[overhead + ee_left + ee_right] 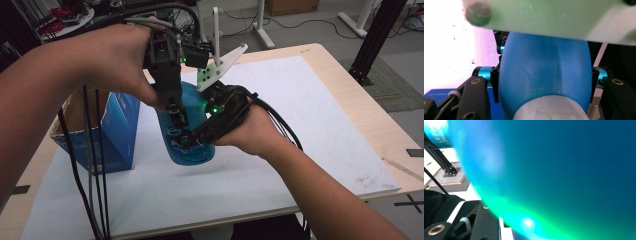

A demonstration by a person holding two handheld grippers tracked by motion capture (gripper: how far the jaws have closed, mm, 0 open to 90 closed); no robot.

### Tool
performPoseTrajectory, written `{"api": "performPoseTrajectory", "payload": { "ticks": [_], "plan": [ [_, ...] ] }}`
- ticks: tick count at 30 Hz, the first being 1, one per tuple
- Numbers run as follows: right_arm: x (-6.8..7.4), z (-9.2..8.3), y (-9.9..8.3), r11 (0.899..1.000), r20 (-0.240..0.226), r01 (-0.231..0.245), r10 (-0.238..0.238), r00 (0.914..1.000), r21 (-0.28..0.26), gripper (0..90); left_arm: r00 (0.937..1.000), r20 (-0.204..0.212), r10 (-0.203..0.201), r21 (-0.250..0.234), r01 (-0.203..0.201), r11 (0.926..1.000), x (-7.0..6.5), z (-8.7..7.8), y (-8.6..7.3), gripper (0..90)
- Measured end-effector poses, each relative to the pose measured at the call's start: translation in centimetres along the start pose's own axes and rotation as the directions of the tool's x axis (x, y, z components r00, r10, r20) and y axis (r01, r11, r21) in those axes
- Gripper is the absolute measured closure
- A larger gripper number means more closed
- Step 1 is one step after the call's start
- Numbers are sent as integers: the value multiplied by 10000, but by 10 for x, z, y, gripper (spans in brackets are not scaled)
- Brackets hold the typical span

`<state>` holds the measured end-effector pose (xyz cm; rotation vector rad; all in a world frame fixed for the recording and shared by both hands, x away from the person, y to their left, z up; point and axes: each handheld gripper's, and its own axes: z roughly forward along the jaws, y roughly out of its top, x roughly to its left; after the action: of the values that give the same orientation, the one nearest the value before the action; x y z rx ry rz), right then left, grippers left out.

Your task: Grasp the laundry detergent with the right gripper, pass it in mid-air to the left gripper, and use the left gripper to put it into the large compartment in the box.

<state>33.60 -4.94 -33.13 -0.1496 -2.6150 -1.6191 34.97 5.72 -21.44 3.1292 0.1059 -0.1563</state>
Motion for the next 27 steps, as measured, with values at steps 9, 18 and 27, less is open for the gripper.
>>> {"api": "performPoseTrajectory", "payload": {
  "ticks": [9, 18, 27],
  "plan": [
    [0, -3, 0, 9995, -182, -56, 50, 9998, -310, 344, 9998, -189, 86, -5, -86, 10000, -4, -3, -1, 392],
    [0, -17, -5, 9995, -24, -322, 321, 9995, -7, 214, 9998, -200, -41, 131, 44, 9999, -3, -6, -10, 391],
    [-2, -34, -5, 9994, 748, -289, 272, 9968, 211, 134, 9988, -121, -473, 106, 475, 9988, -1, -17, -25, 391]
  ]
}}
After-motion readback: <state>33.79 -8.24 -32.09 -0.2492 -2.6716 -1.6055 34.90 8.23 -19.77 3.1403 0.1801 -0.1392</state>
